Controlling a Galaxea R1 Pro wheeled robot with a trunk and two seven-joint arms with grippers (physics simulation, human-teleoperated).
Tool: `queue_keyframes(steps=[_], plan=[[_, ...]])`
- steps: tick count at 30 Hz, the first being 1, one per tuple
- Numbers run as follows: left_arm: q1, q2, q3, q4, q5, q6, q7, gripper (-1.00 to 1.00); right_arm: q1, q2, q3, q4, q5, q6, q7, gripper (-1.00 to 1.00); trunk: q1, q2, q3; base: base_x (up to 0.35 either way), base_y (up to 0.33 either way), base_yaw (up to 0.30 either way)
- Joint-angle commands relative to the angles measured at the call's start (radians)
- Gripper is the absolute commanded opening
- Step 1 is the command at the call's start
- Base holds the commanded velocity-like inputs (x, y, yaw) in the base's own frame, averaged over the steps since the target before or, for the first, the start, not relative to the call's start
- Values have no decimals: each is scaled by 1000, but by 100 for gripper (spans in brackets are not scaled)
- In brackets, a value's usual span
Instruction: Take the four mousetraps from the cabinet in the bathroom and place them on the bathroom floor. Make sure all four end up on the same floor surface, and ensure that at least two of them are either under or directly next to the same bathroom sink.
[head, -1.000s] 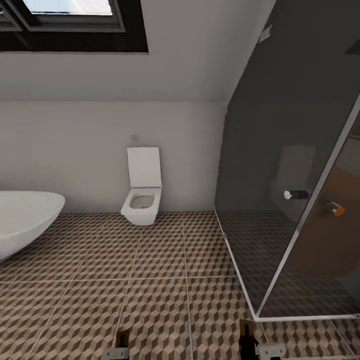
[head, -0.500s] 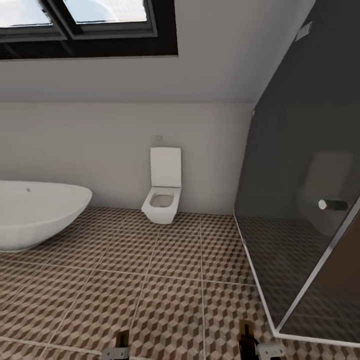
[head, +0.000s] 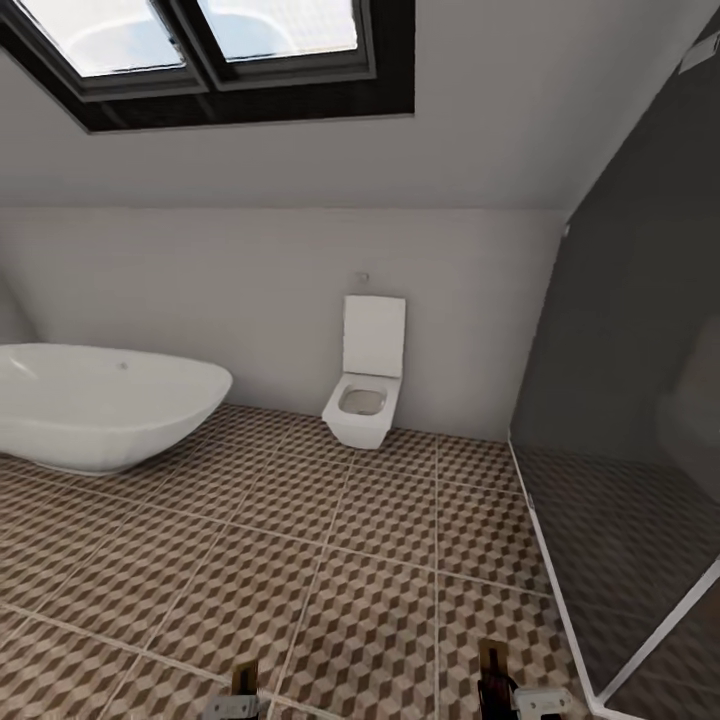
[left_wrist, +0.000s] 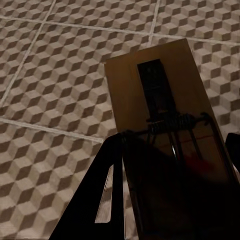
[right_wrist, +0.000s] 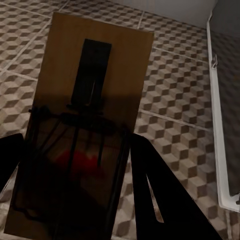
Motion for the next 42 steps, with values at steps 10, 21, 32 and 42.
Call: queue_keyframes(steps=[10, 21, 32, 42], plan=[[-2, -1, -8, 4, 3, -6, 7, -100, -1, 0, -3, 1, 8, -4, -3, -100, 0, -1, 3, 0, 0, 277], [-2, -1, -8, 4, 2, -6, 7, -100, -1, 0, -3, 1, 8, -4, -3, -100, 0, -1, 7, 0, 0, 277], [-2, -1, -8, 4, 2, -6, 7, -100, -1, 0, -3, 1, 8, -4, -3, -100, 0, -1, 11, 0, 0, 277], [-2, -1, -8, 4, 3, -6, 7, -100, 0, 0, -2, 1, 8, -4, -3, -100, 0, -1, 15, 0, 0, 277]])
